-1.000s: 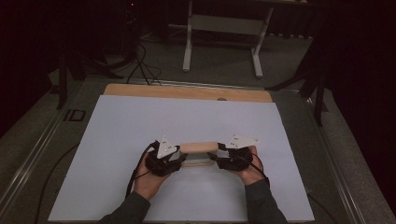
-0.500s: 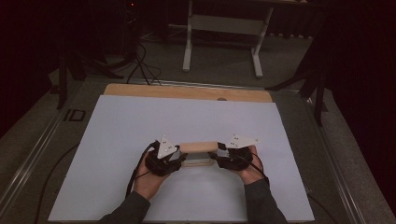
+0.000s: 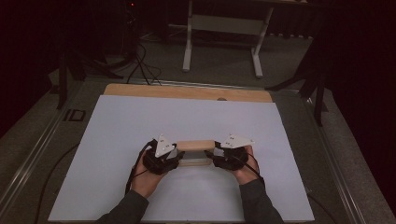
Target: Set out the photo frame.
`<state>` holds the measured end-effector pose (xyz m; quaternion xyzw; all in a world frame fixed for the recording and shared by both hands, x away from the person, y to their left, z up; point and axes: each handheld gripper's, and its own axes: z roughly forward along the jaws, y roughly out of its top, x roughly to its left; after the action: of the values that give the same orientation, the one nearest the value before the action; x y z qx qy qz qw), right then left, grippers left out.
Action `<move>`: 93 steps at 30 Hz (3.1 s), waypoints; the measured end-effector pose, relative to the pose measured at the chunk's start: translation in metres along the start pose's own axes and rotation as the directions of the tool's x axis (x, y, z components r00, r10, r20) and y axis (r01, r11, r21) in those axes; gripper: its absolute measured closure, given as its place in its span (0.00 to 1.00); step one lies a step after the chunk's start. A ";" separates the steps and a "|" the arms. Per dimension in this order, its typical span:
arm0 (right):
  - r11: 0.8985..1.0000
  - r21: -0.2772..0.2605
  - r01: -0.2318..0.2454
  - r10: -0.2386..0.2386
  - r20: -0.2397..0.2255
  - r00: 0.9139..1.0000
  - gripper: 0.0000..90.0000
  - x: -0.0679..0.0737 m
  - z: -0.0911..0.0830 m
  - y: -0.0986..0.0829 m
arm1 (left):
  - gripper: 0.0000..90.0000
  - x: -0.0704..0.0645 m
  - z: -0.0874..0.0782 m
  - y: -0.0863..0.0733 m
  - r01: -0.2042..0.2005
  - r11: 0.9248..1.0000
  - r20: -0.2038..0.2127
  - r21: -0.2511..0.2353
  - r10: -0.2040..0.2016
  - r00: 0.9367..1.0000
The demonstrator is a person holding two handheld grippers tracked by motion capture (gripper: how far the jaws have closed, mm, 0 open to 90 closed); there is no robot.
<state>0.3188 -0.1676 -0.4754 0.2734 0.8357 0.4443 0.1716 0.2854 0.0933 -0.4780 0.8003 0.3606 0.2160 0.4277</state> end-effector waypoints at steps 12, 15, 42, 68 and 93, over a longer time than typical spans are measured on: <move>1.000 -0.003 -0.001 0.001 0.032 0.999 0.59 0.009 0.011 0.006 | 0.63 0.012 -0.001 -0.001 -0.028 1.000 -0.020 0.006 0.028 0.999; 1.000 0.000 0.004 -0.004 0.041 0.999 0.59 0.011 0.014 0.009 | 0.62 0.016 0.000 0.000 -0.039 0.999 -0.032 0.013 0.039 0.999; 1.000 -0.018 -0.015 0.015 0.038 0.999 0.59 0.004 0.036 0.021 | 0.60 0.035 0.006 0.002 -0.020 1.000 -0.071 0.012 0.020 0.997; 0.999 -0.031 -0.036 0.037 0.023 0.999 0.59 0.001 0.044 0.024 | 0.59 0.043 0.007 0.001 0.019 1.000 -0.071 0.001 -0.019 0.997; 0.996 -0.036 -0.085 0.086 0.011 0.996 0.60 -0.009 0.050 0.025 | 0.58 0.049 0.018 -0.001 0.050 0.999 -0.078 0.002 -0.049 0.996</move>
<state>0.3597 -0.1289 -0.4812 0.3086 0.8142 0.4642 0.1624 0.3281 0.1220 -0.4869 0.7830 0.3971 0.2354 0.4169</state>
